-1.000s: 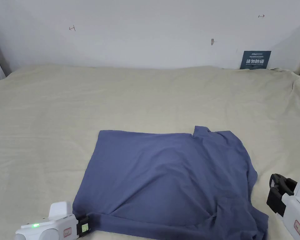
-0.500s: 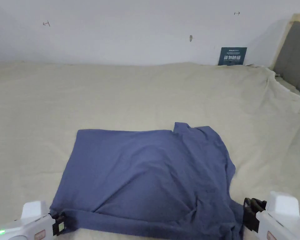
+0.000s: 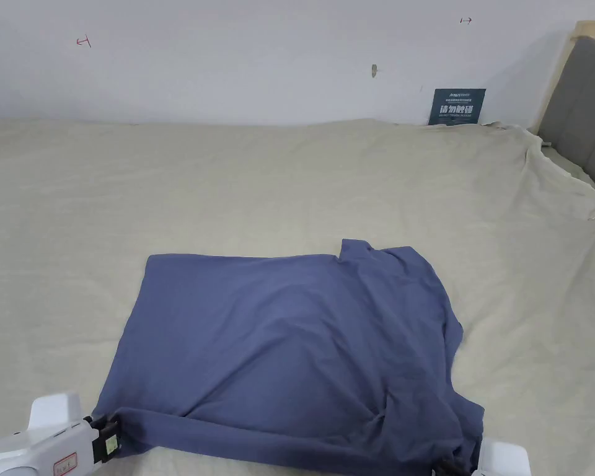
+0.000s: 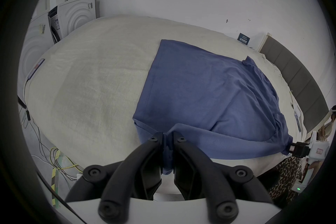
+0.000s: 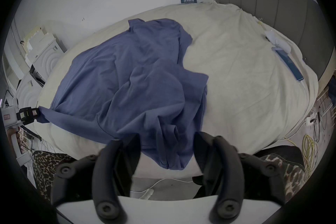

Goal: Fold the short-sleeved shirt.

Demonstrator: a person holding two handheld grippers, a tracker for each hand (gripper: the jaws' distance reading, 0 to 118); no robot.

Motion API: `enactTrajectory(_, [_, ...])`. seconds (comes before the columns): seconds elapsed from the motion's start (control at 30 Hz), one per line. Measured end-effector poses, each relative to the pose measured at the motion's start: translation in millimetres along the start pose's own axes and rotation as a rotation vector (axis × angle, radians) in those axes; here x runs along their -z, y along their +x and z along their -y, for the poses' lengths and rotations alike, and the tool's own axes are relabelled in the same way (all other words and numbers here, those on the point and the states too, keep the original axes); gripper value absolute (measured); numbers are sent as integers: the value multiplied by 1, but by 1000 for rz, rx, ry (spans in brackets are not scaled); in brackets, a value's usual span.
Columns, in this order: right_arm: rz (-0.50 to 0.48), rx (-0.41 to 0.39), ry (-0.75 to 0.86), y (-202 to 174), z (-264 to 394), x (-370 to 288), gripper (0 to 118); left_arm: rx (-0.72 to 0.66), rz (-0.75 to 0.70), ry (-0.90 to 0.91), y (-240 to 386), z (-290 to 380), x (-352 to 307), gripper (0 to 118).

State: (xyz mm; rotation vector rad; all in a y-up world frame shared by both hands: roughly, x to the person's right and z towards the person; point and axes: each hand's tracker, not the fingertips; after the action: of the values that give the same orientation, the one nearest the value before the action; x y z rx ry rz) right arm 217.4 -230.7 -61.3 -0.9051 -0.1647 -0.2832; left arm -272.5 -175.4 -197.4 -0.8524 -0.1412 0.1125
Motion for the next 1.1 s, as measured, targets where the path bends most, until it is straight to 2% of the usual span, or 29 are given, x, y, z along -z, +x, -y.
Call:
enactTrajectory(0.03, [-1,-2,-5,1,0,2,13,-3,0,-2,-1,1,1,8])
enactTrajectory(0.07, [6,-11,-8,1,1,3,6,-7,0,-3,-3,1,3,8])
enactTrajectory(0.13, [-29,-11,-7,0,2,-2,6,-23,4,-6,-5,2,4,8])
enactTrajectory(0.3, [-43,-37,42,-3,-10,-21,5,-36,9,-6,-4,0,3,8])
enactTrajectory(0.5, [-42,-104,148,-17,-58,-42,5,-44,21,40,-1,-26,1,8])
enactTrajectory(0.63, [-48,-110,183,-24,-95,-43,5,-28,18,74,4,-56,4,8])
enactTrajectory(0.83, [-32,-132,178,-29,-142,-15,5,31,1,73,16,-97,33,8])
enactTrajectory(1.1, [0,-141,71,-25,-178,55,5,154,-52,-39,27,-123,111,8])
